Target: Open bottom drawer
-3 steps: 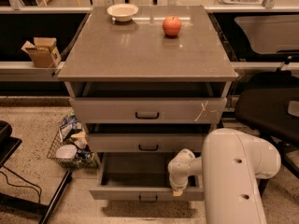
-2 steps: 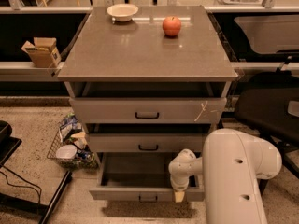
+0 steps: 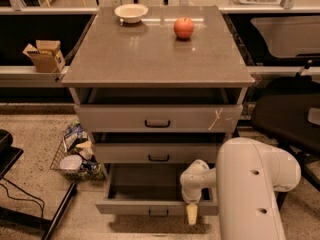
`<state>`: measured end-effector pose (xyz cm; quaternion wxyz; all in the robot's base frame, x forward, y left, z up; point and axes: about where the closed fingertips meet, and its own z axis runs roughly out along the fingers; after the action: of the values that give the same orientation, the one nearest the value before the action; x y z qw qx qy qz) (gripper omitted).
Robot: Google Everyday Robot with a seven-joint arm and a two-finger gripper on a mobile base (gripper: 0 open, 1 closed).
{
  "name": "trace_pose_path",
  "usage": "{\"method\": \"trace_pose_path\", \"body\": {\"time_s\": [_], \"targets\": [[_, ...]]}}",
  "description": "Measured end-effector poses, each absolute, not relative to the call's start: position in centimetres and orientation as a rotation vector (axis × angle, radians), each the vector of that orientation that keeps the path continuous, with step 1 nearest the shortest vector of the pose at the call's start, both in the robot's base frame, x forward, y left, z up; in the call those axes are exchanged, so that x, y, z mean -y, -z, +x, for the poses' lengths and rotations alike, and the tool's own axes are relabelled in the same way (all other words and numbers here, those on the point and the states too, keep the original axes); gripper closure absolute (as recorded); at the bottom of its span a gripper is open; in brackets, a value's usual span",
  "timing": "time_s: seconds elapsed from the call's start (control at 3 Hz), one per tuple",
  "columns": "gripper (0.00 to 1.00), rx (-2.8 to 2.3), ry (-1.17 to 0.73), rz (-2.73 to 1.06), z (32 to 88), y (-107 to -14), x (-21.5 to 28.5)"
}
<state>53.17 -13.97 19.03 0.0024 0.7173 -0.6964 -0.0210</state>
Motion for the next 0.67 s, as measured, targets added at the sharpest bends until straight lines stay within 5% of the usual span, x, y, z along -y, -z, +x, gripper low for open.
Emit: {"method": "trace_pose_path", "body": {"time_s": [0.33, 0.67], "targets": [[0.0, 2.187, 0.128, 2.192, 52.1, -17.3, 14.8], [0.16, 2.225, 0.18, 2.088, 49.7, -18.0, 16.2]]}}
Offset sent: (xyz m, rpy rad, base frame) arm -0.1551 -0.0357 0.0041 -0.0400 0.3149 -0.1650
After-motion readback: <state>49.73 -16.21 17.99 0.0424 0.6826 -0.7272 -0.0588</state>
